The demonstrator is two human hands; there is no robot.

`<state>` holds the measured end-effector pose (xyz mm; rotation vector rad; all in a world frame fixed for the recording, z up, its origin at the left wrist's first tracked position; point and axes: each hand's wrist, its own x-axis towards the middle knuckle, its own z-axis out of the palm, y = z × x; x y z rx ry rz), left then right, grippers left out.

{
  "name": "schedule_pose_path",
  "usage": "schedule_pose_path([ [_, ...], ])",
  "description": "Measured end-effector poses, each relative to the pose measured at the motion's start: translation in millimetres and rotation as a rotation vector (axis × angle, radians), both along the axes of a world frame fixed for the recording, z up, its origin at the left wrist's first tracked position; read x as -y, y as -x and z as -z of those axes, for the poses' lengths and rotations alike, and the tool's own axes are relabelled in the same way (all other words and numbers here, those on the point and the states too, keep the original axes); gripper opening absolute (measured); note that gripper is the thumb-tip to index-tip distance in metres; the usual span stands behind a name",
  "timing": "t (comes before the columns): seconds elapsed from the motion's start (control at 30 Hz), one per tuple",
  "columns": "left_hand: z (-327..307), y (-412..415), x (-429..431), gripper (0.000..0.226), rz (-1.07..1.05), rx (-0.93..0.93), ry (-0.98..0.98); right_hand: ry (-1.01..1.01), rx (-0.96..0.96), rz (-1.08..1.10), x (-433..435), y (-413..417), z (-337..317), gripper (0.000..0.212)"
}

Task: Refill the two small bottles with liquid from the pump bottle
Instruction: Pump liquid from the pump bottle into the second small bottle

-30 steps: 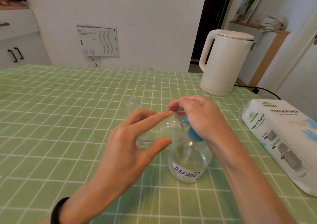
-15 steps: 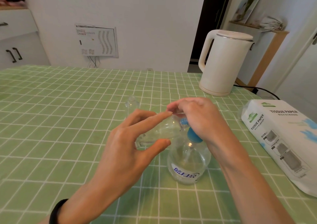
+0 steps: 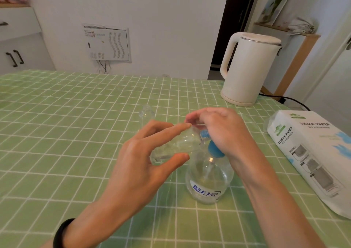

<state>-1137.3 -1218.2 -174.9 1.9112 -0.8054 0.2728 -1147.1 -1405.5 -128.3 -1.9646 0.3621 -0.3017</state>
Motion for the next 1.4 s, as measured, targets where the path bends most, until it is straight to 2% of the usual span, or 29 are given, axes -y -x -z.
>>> schedule_pose_path([
  [0.33, -3.1, 2.4, -1.0, 0.048, 0.004, 0.005, 0.006, 0.067, 0.083, 0.020, -3.9, 1.8, -3.2, 0.033],
  [0.57, 0.7, 0.4, 1.1, 0.053, 0.015, -0.014, 0.004, 0.007, -0.030, -0.003, 0.5, 0.4, 0.8, 0.037],
  [0.87, -0.9, 0.8, -0.9, 0.050, 0.005, 0.005, -0.009, 0.044, 0.040, 0.014, -1.5, 0.6, -3.2, 0.031],
  [1.17, -1.6, 1.6, -0.5, 0.052, -0.001, 0.017, -0.032, -0.002, -0.053, -0.020, 0.8, 1.2, 0.5, 0.035],
  [1.4, -3.8, 3.5, -0.6, 0.053, -0.006, 0.039, -0.015, 0.010, 0.024, 0.007, 0.5, -0.2, -1.8, 0.033],
])
